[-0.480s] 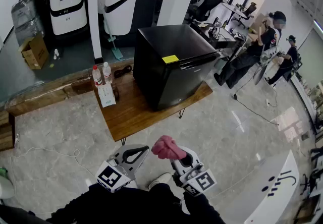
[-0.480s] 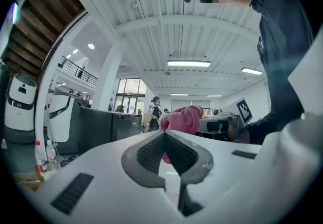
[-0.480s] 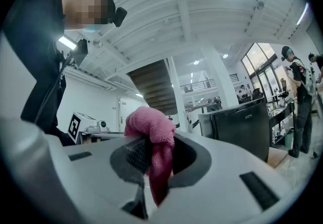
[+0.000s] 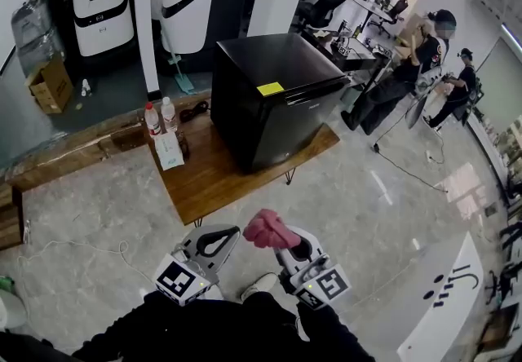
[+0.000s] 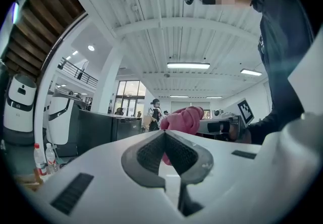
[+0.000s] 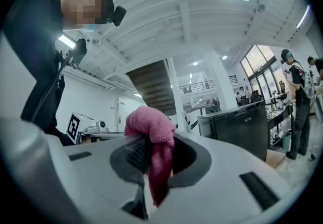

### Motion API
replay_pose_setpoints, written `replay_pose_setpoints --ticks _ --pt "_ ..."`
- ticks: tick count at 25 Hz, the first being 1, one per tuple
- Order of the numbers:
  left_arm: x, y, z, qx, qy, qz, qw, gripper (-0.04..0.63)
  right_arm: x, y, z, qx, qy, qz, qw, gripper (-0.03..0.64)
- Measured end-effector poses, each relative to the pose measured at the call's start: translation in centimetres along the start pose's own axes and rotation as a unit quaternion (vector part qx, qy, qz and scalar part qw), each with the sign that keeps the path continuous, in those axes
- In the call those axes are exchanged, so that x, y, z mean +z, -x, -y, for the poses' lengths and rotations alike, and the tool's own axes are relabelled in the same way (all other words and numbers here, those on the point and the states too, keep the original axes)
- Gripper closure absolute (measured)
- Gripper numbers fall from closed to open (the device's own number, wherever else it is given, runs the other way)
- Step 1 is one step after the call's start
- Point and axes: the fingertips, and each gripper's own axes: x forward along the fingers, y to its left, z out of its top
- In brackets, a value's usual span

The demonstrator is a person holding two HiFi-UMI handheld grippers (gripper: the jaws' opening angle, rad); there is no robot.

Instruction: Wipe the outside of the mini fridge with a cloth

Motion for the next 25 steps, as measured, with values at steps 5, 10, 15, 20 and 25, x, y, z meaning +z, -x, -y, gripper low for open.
replay_pose_setpoints --ticks 5,10,15,20,25 --pt "-0.4 -1.0 -1.1 0.008 -0.008 0.002 0.9999 0.591 1.1 0.2 1.5 -0.020 -0.001 0.009 1.000 0.561" --pt "0.2 -3.7 -2.4 0.014 -0.003 0.007 0.9999 0.590 0.7 -0.7 4.4 -0.019 0.017 0.003 1.000 0.557" --pt "0.3 -7.6 -4.0 0.025 -0.015 -0.001 0.9996 0.591 0.9 -2.0 8.9 -0.006 -0.001 0.015 1.000 0.557" --pt "2.5 -12.6 -5.7 0.049 -0.030 0.002 0.9983 0.590 2.9 -3.6 14.2 0.019 -0.007 0.024 1.000 0.557" --pt "4.7 -18.7 -7.9 0.075 -0.051 0.015 0.9958 0.590 5.4 -5.3 20.4 0.047 0.014 0.035 0.998 0.557"
